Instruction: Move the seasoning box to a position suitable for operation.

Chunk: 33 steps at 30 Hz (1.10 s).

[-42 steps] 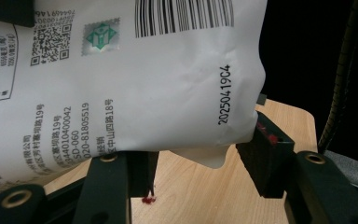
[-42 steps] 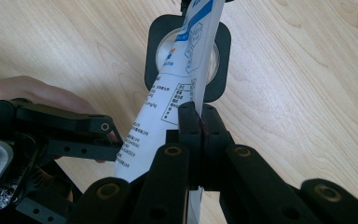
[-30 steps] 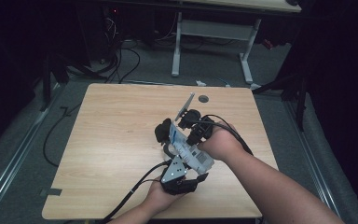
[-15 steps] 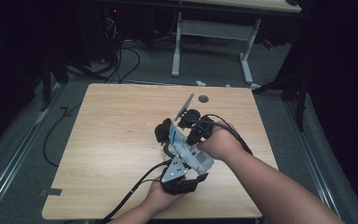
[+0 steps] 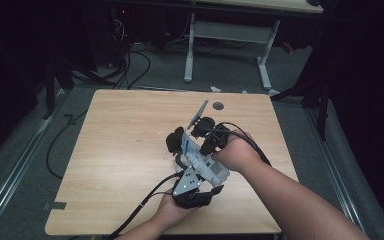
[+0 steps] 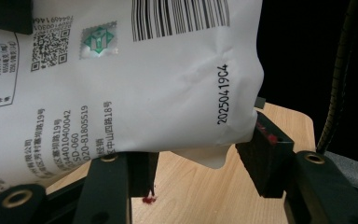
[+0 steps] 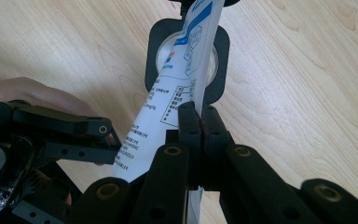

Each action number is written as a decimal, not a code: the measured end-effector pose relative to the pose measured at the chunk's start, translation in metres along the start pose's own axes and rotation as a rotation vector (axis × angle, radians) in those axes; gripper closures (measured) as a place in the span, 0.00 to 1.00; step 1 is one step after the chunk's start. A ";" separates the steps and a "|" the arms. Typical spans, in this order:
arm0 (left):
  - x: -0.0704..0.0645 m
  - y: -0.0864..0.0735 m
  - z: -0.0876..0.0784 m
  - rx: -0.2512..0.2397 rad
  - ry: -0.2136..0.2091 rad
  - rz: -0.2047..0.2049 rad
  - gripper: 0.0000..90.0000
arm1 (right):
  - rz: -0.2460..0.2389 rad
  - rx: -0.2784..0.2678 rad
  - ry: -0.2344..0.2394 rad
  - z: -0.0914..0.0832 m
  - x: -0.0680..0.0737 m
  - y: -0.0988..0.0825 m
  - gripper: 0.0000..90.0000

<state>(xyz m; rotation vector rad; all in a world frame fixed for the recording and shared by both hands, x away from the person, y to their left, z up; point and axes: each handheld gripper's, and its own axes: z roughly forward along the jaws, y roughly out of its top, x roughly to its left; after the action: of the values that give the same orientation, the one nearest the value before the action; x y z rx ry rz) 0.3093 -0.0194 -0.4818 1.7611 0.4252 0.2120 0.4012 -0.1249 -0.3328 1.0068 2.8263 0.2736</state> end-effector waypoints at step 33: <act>0.001 0.001 -0.001 -0.008 0.002 0.001 0.57 | -0.002 0.002 -0.003 -0.001 0.001 0.002 1.00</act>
<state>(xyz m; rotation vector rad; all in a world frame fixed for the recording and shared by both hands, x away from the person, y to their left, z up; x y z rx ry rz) 0.3099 -0.0187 -0.4806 1.7533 0.4251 0.2160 0.4018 -0.1230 -0.3314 1.0044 2.8247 0.2686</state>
